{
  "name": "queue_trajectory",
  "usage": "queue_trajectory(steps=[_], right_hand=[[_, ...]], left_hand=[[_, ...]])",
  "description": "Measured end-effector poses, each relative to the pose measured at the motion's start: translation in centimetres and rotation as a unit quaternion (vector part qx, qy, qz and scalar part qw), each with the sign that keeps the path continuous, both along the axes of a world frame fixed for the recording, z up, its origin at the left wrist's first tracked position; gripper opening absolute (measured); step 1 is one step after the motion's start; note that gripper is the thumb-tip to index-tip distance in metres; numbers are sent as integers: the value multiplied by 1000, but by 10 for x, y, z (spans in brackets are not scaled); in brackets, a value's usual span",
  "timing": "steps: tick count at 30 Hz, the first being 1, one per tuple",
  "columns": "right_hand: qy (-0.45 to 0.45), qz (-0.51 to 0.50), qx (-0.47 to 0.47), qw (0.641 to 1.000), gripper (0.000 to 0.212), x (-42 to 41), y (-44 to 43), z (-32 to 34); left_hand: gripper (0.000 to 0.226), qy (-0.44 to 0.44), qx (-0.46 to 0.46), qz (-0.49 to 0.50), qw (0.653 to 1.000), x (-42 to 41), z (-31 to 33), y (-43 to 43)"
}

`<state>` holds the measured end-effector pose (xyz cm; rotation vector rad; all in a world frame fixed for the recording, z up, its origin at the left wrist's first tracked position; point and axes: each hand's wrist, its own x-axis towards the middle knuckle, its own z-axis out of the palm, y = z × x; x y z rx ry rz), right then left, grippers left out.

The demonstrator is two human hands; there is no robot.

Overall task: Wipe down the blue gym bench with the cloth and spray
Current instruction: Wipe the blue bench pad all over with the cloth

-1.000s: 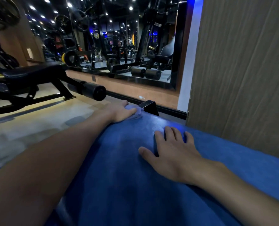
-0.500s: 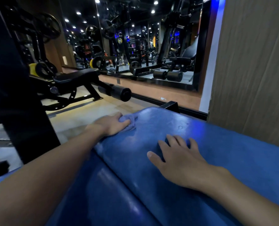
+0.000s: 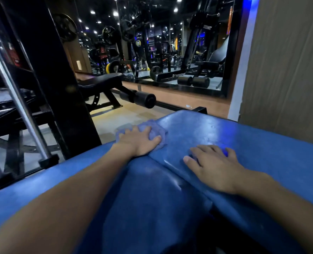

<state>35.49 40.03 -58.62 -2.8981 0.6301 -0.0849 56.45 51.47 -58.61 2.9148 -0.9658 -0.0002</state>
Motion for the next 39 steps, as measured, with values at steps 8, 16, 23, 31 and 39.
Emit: queue_trajectory(steps=[8,16,23,31,39], right_hand=[[-7,-27,8,1000,54,-35,21,27],[-98,-8,162,982,65,-7,9,15],[-100,-26,197,975,110,45,5,3],[-118,-15,291,949,36,45,7,13],[-437,195,182,859,27,-7,35,68]], left_hand=[[72,-17,45,-91,995,-79,-1,24],[75,68,-129,-138,980,-116,4,47],[62,34,-123,19,992,-81,13,67],[68,226,-379,112,890,-95,29,57],[67,120,-518,-26,847,-146,83,93]])
